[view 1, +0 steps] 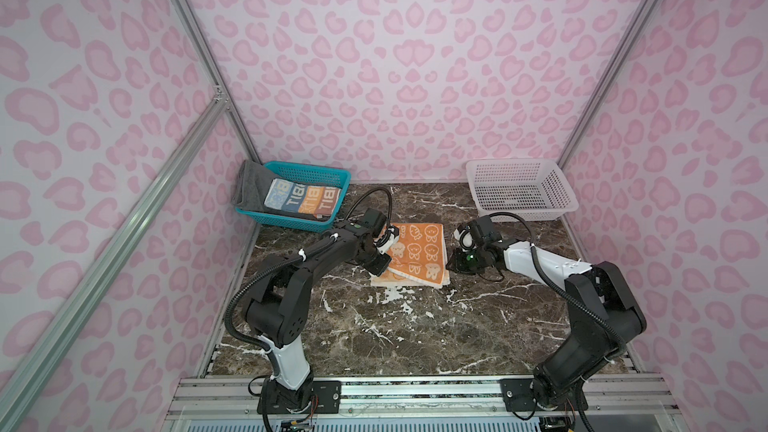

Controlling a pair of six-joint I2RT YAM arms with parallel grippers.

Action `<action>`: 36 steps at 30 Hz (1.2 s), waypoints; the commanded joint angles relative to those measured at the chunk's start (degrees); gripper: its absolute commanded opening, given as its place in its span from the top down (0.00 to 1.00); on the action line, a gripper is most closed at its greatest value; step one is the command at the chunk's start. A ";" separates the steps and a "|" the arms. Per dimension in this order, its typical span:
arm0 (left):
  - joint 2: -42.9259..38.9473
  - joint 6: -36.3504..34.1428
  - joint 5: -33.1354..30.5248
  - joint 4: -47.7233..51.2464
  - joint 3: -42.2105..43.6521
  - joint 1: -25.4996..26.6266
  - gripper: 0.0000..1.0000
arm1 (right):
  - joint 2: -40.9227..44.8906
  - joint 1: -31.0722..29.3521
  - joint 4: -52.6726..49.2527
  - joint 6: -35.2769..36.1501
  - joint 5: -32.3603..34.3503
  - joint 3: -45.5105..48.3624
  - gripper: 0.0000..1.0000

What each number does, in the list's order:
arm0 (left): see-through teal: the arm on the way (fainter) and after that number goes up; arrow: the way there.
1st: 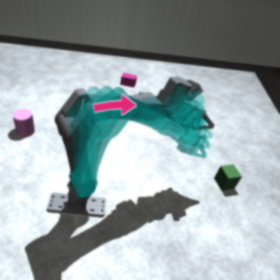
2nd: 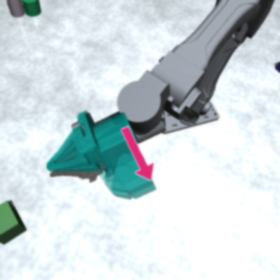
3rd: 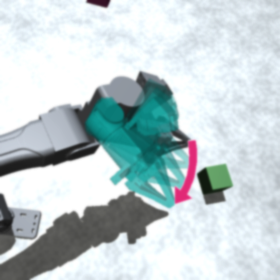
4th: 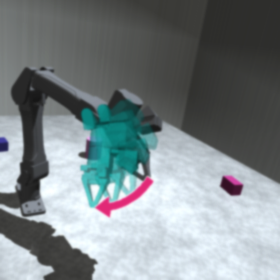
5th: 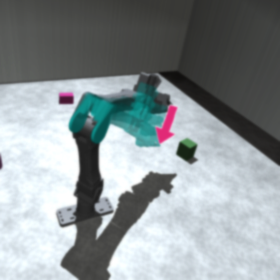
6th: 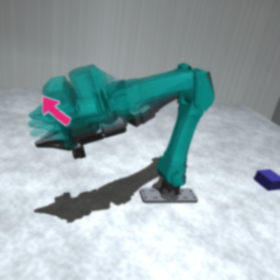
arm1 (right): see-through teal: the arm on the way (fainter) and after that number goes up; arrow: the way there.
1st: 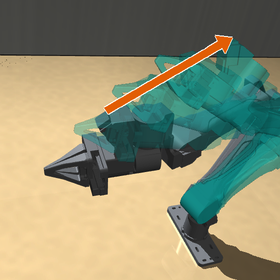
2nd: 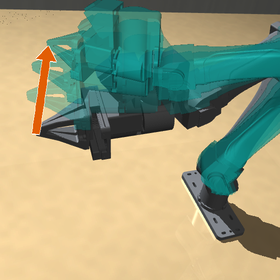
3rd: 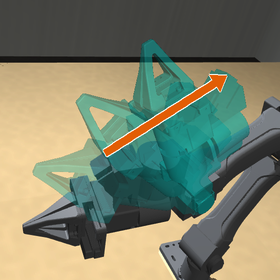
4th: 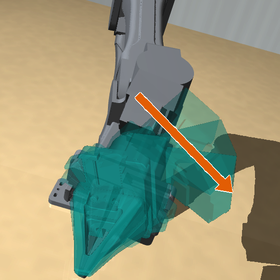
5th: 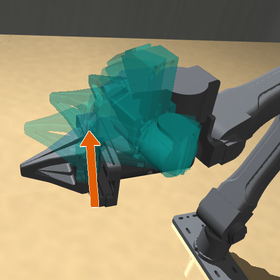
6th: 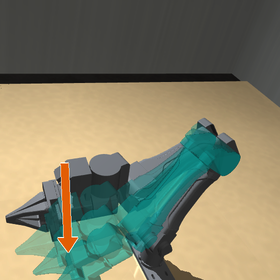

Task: Fold and stack the towels

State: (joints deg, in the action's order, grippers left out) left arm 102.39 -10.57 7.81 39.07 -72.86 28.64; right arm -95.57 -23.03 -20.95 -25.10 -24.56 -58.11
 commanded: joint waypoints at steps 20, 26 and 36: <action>-3.54 7.09 1.71 -2.48 0.25 0.71 0.55 | -3.83 -6.43 -6.22 -0.87 9.61 -2.02 0.62; -2.99 13.57 -1.80 -5.57 -0.53 -1.10 0.60 | -5.50 -7.85 -7.08 -2.71 9.79 -1.50 0.59; -3.29 20.67 -0.20 -7.09 -0.65 -4.73 0.60 | -7.08 -9.72 -7.50 -5.84 9.79 -1.51 0.64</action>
State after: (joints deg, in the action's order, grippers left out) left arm 99.48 6.81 6.61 32.71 -73.28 24.67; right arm -101.58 -32.62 -26.79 -29.67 -15.25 -59.59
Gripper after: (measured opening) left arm 0.392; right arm 0.360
